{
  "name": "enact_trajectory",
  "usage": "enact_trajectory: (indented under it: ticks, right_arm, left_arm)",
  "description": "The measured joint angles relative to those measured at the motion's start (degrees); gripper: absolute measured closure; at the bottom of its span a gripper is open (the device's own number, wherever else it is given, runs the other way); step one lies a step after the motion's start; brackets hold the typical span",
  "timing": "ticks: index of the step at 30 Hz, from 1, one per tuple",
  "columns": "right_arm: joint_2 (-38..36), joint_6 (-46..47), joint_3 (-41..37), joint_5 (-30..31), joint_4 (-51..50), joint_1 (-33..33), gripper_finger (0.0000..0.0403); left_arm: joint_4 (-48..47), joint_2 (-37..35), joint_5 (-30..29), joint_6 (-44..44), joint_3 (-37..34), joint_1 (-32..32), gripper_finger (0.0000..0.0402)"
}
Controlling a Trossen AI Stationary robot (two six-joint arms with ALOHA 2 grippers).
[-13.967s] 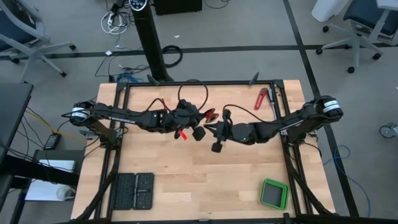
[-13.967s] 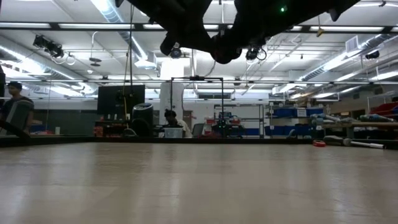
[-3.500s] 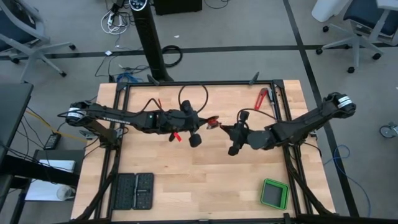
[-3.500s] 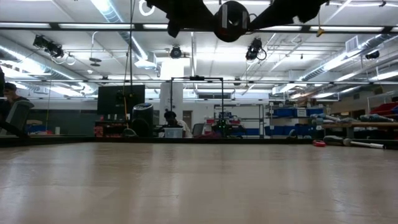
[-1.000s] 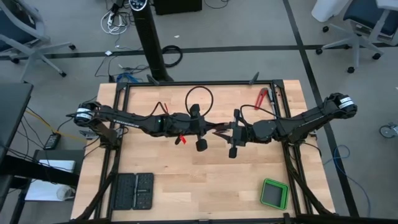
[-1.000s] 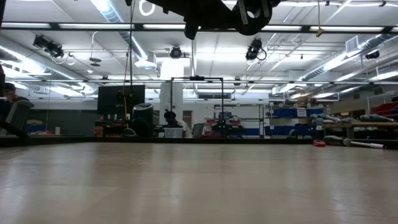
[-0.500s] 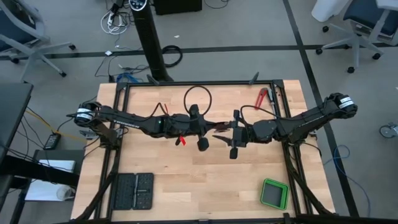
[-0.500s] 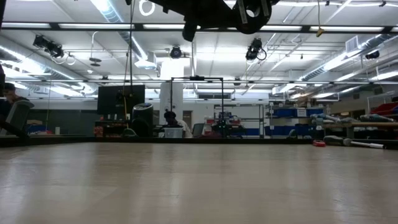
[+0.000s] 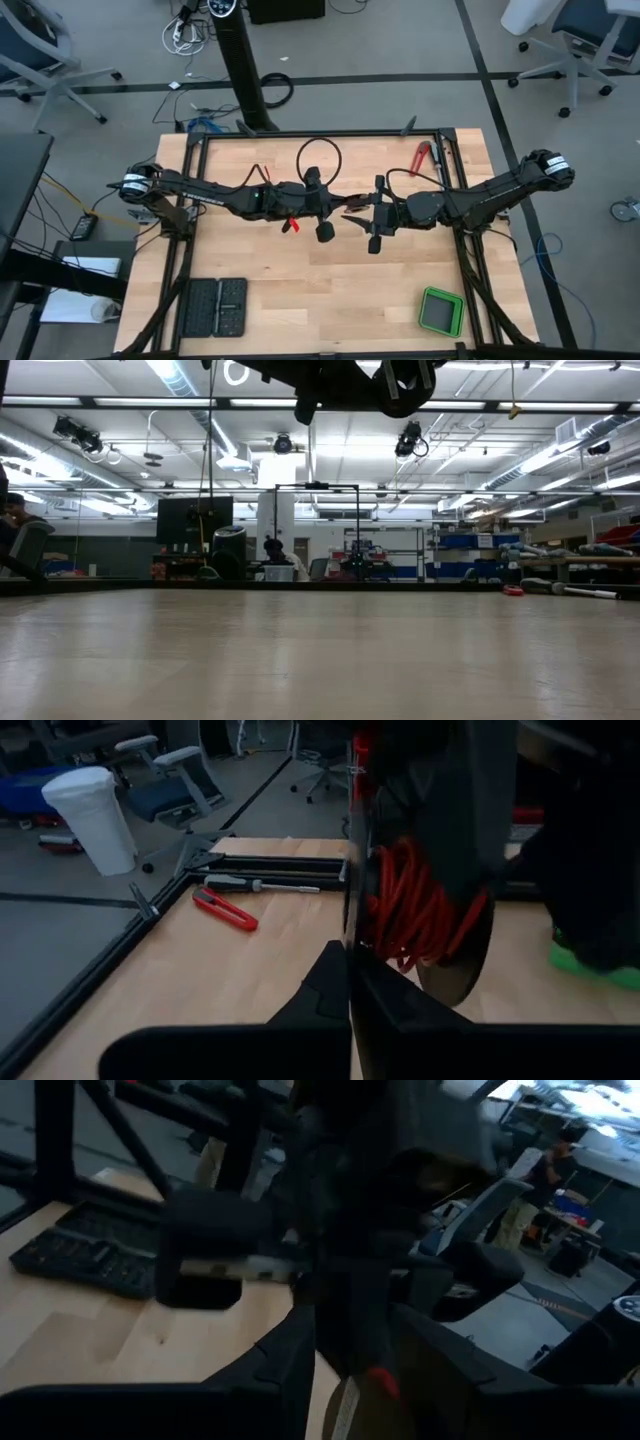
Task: Coil cords
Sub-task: Coil the red wire onto the black spool
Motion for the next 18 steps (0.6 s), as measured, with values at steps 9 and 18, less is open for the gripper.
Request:
enact_trajectory:
  ticks: [9,18]
  right_arm:
    - [0.02,-1.37,-0.01,0.93,6.73,0.13,0.0273]
    - [-2.92,-1.4,-0.01,15.17,3.38,1.41,0.0273]
  left_arm:
    - [-0.95,-0.03,0.81,1.21,0.0,0.04,0.0401]
    - [-4.4,-0.06,0.98,1.01,0.0,0.02,0.0401]
